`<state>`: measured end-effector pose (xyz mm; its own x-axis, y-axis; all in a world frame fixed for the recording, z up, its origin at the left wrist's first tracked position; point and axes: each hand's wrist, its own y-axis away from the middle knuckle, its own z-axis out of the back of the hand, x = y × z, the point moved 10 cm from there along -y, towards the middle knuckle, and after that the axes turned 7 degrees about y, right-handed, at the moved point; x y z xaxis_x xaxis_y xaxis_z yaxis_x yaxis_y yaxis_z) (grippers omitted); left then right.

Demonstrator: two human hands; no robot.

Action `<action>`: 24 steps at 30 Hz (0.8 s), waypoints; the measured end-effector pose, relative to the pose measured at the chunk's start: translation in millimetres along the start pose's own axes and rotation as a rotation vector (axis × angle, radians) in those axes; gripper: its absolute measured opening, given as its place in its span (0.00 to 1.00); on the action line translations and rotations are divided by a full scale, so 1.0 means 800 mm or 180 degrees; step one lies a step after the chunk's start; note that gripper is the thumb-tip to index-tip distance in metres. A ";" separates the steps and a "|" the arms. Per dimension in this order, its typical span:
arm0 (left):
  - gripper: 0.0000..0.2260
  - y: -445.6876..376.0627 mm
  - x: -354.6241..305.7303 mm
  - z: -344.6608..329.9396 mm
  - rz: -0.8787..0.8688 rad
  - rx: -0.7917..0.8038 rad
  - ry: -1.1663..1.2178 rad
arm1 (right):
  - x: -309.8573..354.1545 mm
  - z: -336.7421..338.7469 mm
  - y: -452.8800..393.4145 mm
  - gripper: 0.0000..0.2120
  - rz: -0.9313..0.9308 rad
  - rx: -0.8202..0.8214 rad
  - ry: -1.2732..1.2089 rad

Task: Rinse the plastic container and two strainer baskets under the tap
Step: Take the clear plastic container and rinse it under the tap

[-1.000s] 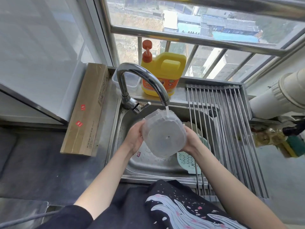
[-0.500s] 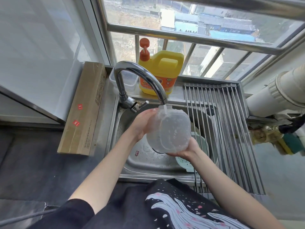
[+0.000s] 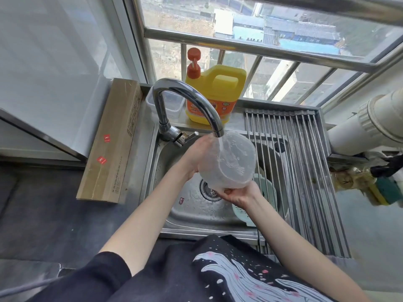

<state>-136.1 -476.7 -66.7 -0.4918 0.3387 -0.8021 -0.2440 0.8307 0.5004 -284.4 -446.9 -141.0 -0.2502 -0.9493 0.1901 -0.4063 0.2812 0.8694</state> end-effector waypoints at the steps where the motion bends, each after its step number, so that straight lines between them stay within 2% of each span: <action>1: 0.09 0.001 -0.003 0.000 -0.0129 -0.0091 -0.0329 | 0.004 -0.002 0.001 0.17 0.0086 -0.0035 -0.0045; 3: 0.15 -0.004 0.005 0.005 -0.0318 -0.0237 -0.0779 | 0.015 -0.007 0.006 0.17 0.0333 -0.0070 -0.0034; 4: 0.18 -0.002 0.012 0.011 -0.0230 -0.0424 -0.0677 | 0.021 -0.008 0.007 0.16 0.0454 -0.0101 -0.0006; 6: 0.25 -0.004 0.044 0.025 0.0352 -0.0777 0.0067 | 0.031 -0.005 0.008 0.14 0.0642 -0.0252 0.0056; 7: 0.26 -0.001 0.055 0.020 0.0542 -0.0762 0.0466 | 0.037 -0.001 0.008 0.14 0.0745 -0.0388 0.0091; 9: 0.25 0.004 0.053 0.005 0.0555 -0.0579 0.0845 | 0.047 0.008 0.014 0.12 0.0965 -0.0783 0.0121; 14: 0.33 0.002 0.062 0.008 0.0331 -0.0607 0.0668 | 0.067 0.016 0.037 0.15 0.1462 -0.1512 0.0535; 16: 0.28 0.005 0.073 0.006 0.0509 -0.0575 0.0767 | 0.083 0.016 0.049 0.17 0.1794 -0.1710 0.0871; 20: 0.21 0.019 0.112 -0.004 0.1275 -0.0368 0.1093 | 0.103 -0.012 0.057 0.19 0.2118 -0.1541 0.1405; 22: 0.22 0.028 0.131 0.001 0.1642 -0.0380 0.1245 | 0.096 -0.038 0.049 0.20 0.1923 -0.1108 0.1496; 24: 0.23 0.034 0.142 0.007 0.1772 -0.0322 0.1475 | 0.082 -0.066 0.039 0.24 0.1672 -0.0587 0.1592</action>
<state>-193.6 -412.9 -145.7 -0.8632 0.4586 -0.2111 0.0802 0.5374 0.8395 -267.3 -507.8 -77.2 0.0768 -0.6593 0.7479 -0.1784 0.7289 0.6609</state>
